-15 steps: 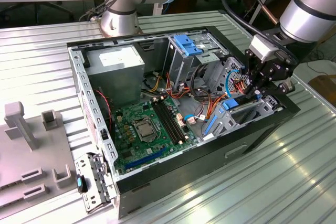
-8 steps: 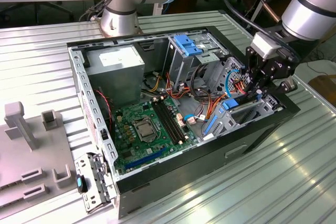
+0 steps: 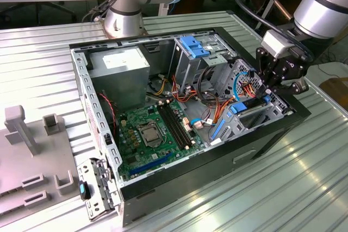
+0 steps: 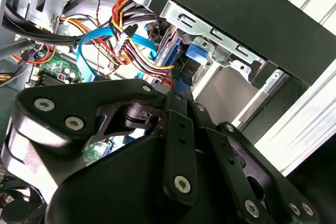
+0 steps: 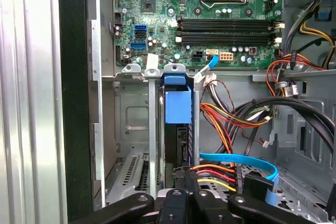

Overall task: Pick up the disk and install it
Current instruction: 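Insert the first disk wire, then insert the second disk wire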

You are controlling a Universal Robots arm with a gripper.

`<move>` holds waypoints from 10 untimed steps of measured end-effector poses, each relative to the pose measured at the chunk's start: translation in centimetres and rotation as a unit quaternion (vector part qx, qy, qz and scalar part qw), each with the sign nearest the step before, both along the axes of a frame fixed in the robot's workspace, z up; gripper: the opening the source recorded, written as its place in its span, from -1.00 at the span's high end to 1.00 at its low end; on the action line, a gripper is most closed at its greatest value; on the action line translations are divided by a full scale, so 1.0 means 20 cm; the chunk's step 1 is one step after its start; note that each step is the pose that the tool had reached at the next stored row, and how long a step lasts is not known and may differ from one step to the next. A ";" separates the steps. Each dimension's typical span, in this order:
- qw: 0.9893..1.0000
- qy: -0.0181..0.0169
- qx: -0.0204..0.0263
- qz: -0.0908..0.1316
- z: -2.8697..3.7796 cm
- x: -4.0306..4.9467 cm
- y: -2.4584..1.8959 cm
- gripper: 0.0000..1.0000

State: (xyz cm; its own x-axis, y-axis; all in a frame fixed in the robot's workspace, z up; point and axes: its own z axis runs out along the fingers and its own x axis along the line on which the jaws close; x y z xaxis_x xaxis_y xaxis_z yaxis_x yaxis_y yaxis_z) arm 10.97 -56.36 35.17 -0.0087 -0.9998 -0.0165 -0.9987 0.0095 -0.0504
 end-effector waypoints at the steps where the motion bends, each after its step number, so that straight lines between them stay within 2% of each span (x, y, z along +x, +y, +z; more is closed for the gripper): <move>1: 1.000 0.000 0.000 0.000 0.000 0.000 0.000 0.79; 10: 1.000 0.000 0.000 0.000 0.001 0.000 0.000 0.79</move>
State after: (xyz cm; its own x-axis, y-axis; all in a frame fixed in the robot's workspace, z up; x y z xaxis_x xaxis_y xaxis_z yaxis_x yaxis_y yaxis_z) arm 10.97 -56.36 35.19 -0.0087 -0.9998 -0.0165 -0.9987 0.0095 -0.0504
